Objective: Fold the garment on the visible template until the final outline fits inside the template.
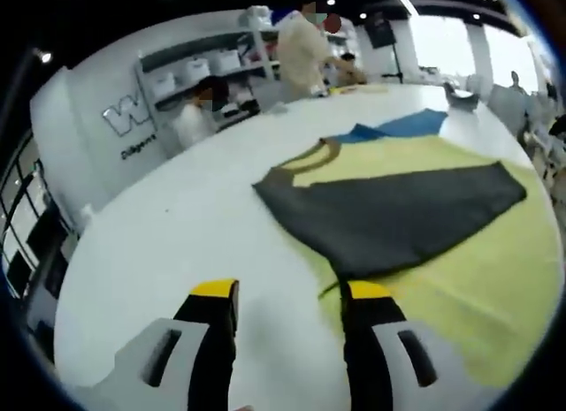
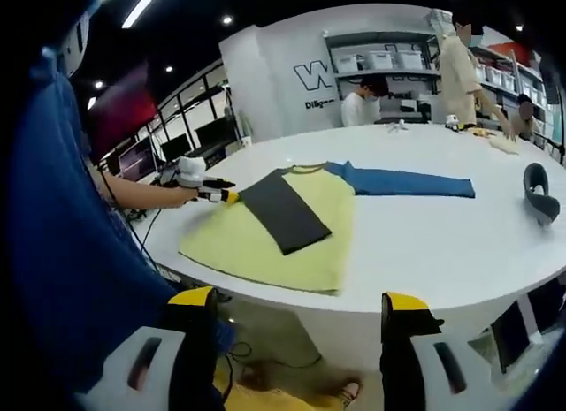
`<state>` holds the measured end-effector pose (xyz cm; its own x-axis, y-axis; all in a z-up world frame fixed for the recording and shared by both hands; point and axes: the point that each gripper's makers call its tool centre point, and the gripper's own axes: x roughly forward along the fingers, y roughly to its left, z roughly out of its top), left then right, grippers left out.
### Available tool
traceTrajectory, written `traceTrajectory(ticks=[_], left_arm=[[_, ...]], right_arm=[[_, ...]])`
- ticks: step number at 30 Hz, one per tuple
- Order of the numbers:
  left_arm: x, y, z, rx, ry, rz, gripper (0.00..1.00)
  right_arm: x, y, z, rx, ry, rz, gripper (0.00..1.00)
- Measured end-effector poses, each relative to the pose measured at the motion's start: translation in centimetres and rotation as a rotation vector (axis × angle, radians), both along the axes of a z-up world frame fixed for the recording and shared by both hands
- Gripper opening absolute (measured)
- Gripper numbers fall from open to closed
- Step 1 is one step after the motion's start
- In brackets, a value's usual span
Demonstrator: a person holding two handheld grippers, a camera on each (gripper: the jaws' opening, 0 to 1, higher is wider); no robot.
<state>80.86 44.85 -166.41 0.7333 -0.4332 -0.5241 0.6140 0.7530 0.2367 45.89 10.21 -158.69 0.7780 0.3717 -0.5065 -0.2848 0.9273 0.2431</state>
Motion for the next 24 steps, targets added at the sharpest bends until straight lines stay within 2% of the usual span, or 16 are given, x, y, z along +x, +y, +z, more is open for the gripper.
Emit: traceTrajectory(ticks=[5, 9, 12, 17, 21, 24], left_arm=[[0.6, 1.2, 0.0, -0.026, 0.007, 0.02, 0.47], [0.7, 2.0, -0.5, -0.095, 0.059, 0.075, 0.49], [0.1, 1.8, -0.4, -0.167, 0.096, 0.1, 0.47], [-0.4, 1.5, 0.6, -0.217, 0.081, 0.091, 0.45], [-0.4, 1.7, 0.4, -0.211, 0.082, 0.086, 0.43], [-0.3, 2.3, -0.4, -0.21, 0.113, 0.115, 0.45]], right_arm=[[0.1, 0.8, -0.1, -0.017, 0.013, 0.01, 0.74], [0.3, 1.1, -0.2, -0.019, 0.018, 0.013, 0.74], [0.5, 1.3, -0.2, -0.018, 0.017, 0.018, 0.73], [0.9, 1.7, -0.1, -0.013, 0.011, 0.02, 0.73], [0.9, 1.7, -0.4, -0.011, 0.016, 0.021, 0.73], [0.8, 1.8, -0.7, -0.012, 0.022, 0.026, 0.73]])
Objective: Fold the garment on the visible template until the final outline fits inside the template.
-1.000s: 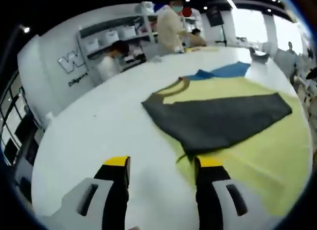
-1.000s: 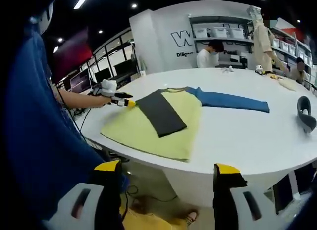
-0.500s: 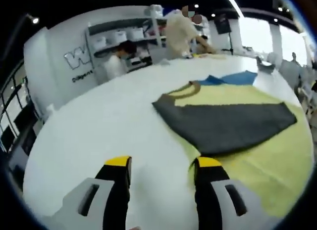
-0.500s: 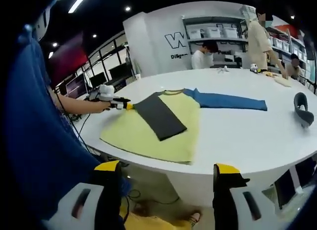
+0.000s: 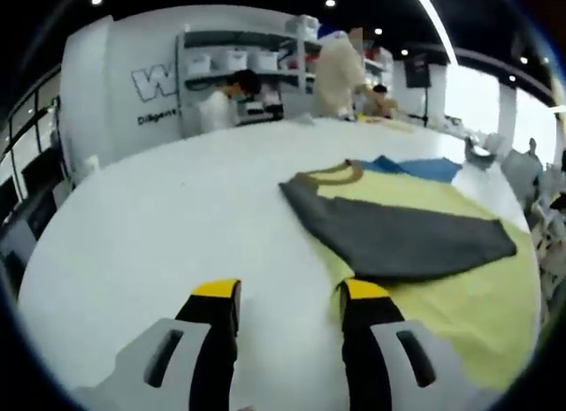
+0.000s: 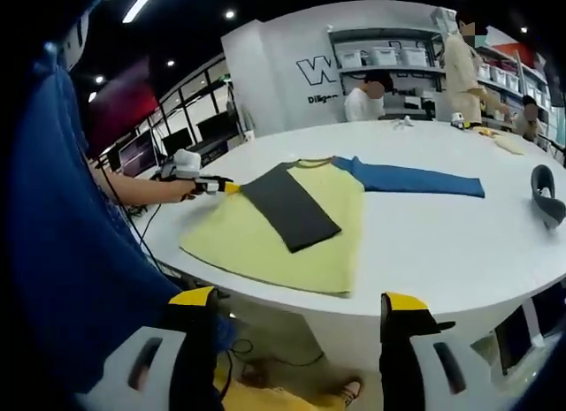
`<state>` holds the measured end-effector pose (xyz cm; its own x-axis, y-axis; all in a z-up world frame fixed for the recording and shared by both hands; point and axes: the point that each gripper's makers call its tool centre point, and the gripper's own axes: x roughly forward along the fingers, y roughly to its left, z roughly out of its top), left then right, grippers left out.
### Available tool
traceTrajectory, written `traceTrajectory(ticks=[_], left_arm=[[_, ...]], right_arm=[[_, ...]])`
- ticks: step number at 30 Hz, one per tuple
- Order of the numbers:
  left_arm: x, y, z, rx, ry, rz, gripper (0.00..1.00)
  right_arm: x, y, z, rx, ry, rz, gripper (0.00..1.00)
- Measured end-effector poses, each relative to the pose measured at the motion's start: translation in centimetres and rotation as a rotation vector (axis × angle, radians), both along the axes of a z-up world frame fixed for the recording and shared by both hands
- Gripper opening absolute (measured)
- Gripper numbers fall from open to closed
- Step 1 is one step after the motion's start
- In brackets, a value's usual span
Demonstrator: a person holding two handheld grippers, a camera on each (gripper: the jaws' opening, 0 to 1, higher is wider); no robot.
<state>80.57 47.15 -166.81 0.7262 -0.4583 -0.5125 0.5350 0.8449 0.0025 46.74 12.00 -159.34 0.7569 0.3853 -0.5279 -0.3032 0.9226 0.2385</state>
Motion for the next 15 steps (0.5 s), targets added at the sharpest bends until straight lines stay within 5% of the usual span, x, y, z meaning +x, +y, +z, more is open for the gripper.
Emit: traceTrajectory(ticks=[3, 15], left_arm=[[-0.1, 0.3, -0.7, 0.021, 0.019, -0.003, 0.44], [-0.8, 2.0, 1.3, -0.051, -0.019, 0.054, 0.41]], right_arm=[[0.1, 0.0, 0.2, -0.001, -0.002, -0.002, 0.73], [0.2, -0.1, 0.2, 0.0, -0.012, -0.016, 0.73]])
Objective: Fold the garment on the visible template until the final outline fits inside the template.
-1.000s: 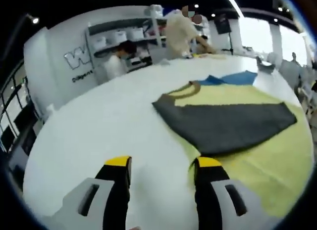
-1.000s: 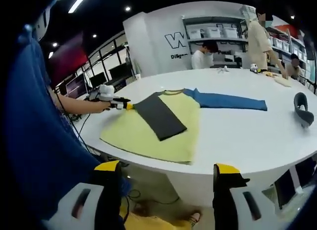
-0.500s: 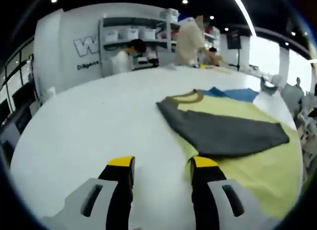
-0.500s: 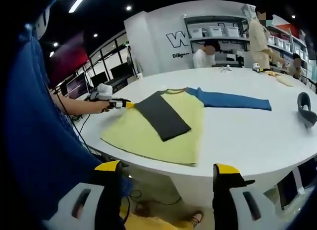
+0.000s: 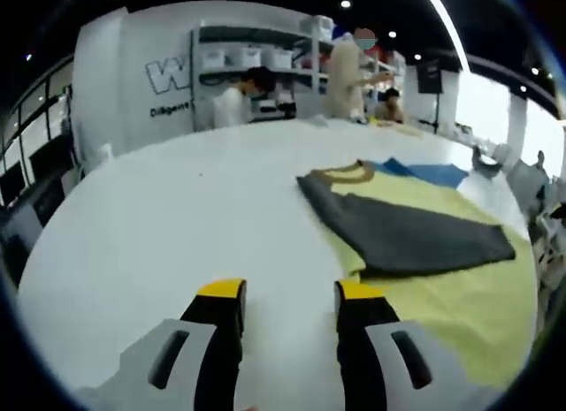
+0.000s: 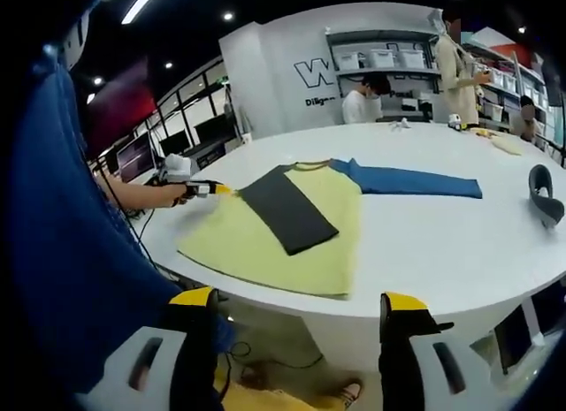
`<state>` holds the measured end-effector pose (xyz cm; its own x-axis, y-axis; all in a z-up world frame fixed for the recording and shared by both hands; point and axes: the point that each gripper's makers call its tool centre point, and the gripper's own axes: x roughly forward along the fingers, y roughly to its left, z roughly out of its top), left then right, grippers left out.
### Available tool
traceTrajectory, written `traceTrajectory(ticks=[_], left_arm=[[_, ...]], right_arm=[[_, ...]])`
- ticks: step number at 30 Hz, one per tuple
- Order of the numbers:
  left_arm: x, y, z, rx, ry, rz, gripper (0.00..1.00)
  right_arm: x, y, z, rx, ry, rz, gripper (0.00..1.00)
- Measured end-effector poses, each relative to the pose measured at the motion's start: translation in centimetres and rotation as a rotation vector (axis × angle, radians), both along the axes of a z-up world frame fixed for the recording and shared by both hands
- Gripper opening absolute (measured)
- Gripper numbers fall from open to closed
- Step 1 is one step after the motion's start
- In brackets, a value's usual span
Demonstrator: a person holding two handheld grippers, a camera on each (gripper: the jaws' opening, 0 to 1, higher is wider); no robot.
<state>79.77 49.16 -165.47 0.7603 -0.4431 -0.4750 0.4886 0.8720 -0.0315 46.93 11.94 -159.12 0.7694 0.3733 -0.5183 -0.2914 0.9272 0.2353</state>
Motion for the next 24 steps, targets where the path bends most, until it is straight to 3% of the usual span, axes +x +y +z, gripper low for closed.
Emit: traceTrajectory(ticks=[1, 3, 5, 9, 11, 12, 16, 24], left_arm=[[0.6, -0.5, 1.1, -0.058, -0.021, 0.027, 0.43], [1.1, -1.4, 1.7, -0.087, -0.032, 0.018, 0.43], [1.0, -3.3, 1.8, -0.089, -0.028, -0.011, 0.43], [0.9, -4.0, 1.7, -0.082, -0.028, -0.026, 0.45], [1.0, -5.5, 0.1, -0.052, 0.012, -0.076, 0.45], [1.2, -5.0, -1.0, -0.024, 0.022, -0.083, 0.45], [1.2, -4.8, -1.4, 0.033, 0.029, -0.076, 0.42], [1.9, -2.9, -0.5, 0.064, 0.019, -0.034, 0.39]], right_arm=[[0.1, 0.1, 0.0, 0.002, -0.001, -0.001, 0.72], [0.1, 0.2, -0.1, 0.004, 0.0, 0.002, 0.72], [0.1, 0.4, -0.1, 0.003, 0.002, 0.005, 0.72], [0.1, 0.3, -0.1, 0.004, 0.001, 0.005, 0.72], [0.1, 0.2, 0.1, 0.003, -0.005, 0.001, 0.72], [-0.1, 0.1, 0.1, 0.003, -0.007, -0.002, 0.72], [-0.5, -0.2, 0.1, 0.006, -0.008, -0.014, 0.72], [-0.9, -0.3, -0.1, 0.014, -0.003, -0.024, 0.72]])
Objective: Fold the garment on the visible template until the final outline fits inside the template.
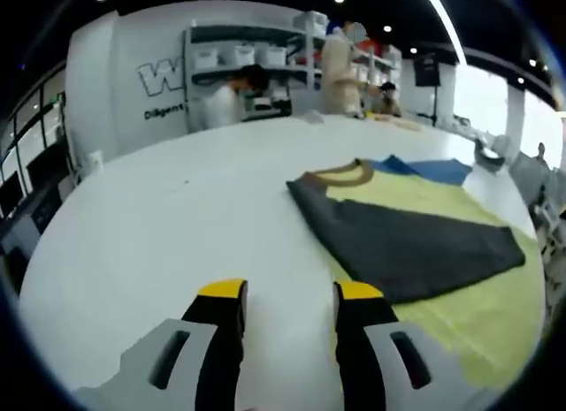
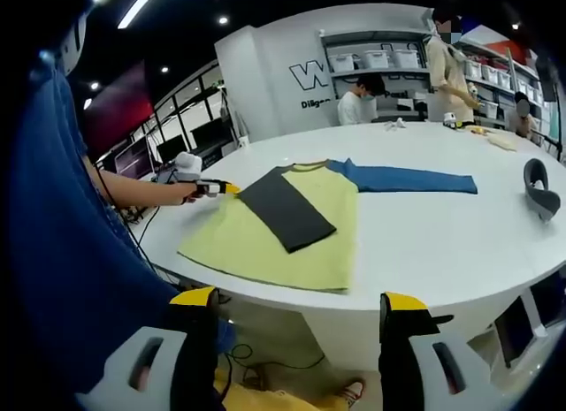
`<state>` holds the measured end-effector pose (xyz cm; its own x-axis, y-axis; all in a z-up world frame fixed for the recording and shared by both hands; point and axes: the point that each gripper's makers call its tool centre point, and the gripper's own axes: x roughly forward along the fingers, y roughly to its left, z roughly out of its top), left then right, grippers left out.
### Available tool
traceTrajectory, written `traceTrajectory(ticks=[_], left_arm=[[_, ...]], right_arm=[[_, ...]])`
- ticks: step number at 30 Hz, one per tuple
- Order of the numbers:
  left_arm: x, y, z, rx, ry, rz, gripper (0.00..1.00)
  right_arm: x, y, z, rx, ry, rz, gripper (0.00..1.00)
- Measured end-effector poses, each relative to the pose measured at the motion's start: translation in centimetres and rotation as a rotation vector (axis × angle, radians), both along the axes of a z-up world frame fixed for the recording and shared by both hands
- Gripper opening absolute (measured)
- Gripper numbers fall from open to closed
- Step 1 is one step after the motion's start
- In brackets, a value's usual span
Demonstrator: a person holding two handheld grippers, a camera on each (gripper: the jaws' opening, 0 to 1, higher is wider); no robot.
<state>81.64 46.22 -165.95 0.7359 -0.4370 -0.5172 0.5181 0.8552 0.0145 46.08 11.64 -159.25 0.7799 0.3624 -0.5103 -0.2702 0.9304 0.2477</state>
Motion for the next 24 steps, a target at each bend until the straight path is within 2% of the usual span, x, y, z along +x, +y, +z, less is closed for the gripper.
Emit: traceTrajectory(ticks=[1, 2, 3, 4, 5, 8, 11, 14, 19, 22, 24], left_arm=[[0.0, -0.3, 0.6, -0.058, -0.013, -0.016, 0.4], [-0.1, -0.6, 0.9, -0.078, -0.021, -0.028, 0.41], [-0.7, -2.1, 1.5, -0.115, -0.032, -0.091, 0.41], [-0.9, -2.3, 1.5, -0.11, -0.03, -0.105, 0.41], [-0.9, -2.4, 0.5, -0.061, -0.03, -0.135, 0.41], [-1.6, -2.8, 0.1, -0.043, -0.02, -0.16, 0.42], [-2.4, -1.8, -0.6, 0.037, -0.025, -0.221, 0.42], [-2.7, -1.2, -0.5, 0.074, -0.034, -0.235, 0.42], [-2.1, -1.0, -0.5, 0.073, -0.035, -0.199, 0.42], [-1.5, -1.0, -1.3, 0.11, -0.038, -0.184, 0.42], [-1.4, -1.1, -1.4, 0.102, -0.038, -0.182, 0.43]], right_arm=[[0.0, 0.0, 0.0, 0.001, 0.0, -0.002, 0.72], [0.0, 0.0, 0.0, 0.001, 0.0, -0.003, 0.72], [0.0, 0.0, 0.1, 0.005, -0.004, -0.007, 0.72], [0.0, 0.0, 0.1, 0.006, -0.005, -0.008, 0.72], [0.0, 0.1, 0.1, 0.008, -0.003, -0.009, 0.72], [0.0, 0.1, 0.0, 0.005, -0.001, -0.007, 0.72], [0.0, -0.1, 0.3, 0.005, -0.01, -0.018, 0.72], [-0.2, -0.4, 0.2, 0.008, -0.011, -0.027, 0.72], [-0.4, -0.6, 0.0, 0.006, 0.0, -0.028, 0.72], [-0.4, -0.6, 0.1, 0.004, 0.002, -0.027, 0.72], [-0.3, -0.6, 0.2, 0.003, 0.0, -0.028, 0.72]])
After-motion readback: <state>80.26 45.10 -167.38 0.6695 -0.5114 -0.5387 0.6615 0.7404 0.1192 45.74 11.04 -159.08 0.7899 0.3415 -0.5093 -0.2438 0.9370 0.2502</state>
